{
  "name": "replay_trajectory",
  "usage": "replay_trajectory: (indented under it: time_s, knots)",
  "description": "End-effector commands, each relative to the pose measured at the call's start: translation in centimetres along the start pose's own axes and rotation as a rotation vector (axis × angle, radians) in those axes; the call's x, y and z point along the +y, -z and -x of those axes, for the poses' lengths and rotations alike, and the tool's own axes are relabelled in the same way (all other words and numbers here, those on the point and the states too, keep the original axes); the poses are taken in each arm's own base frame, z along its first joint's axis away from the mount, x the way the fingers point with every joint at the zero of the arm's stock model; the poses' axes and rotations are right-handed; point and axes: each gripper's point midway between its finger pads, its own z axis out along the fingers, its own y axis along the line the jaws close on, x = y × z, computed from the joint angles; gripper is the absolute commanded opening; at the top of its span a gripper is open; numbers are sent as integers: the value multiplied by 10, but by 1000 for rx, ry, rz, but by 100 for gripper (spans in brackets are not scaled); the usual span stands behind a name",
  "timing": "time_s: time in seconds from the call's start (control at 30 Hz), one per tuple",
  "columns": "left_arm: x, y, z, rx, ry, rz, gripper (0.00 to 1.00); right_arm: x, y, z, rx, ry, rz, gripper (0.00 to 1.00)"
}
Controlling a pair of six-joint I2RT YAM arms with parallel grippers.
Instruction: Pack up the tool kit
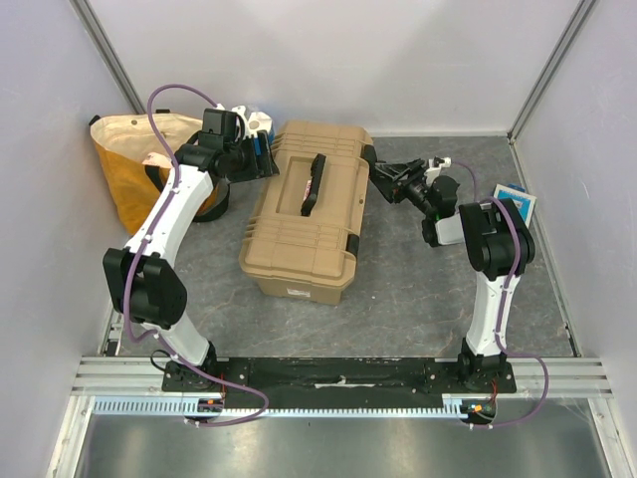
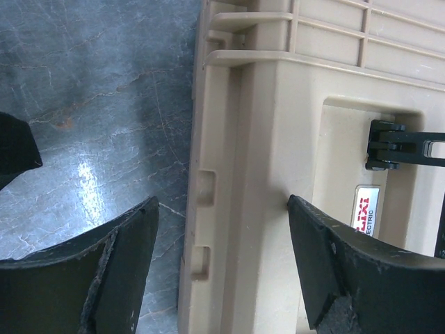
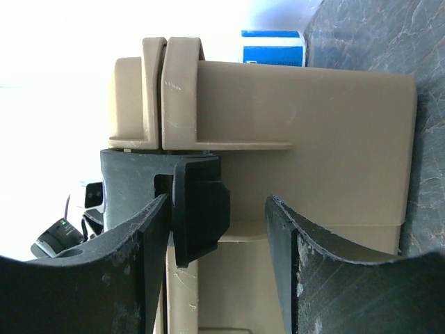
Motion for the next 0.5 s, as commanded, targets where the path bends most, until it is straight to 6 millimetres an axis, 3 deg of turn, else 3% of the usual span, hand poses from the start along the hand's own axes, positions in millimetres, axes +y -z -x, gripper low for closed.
replay_trajectory:
  time_s: [0.0, 0.47]
  knots:
    - [-2, 1, 2, 19, 15, -9, 80, 23, -9, -3, 16, 85, 33, 63]
    - [-3, -2, 0, 27, 9, -14, 80, -13, -22, -8, 73, 358, -331, 66]
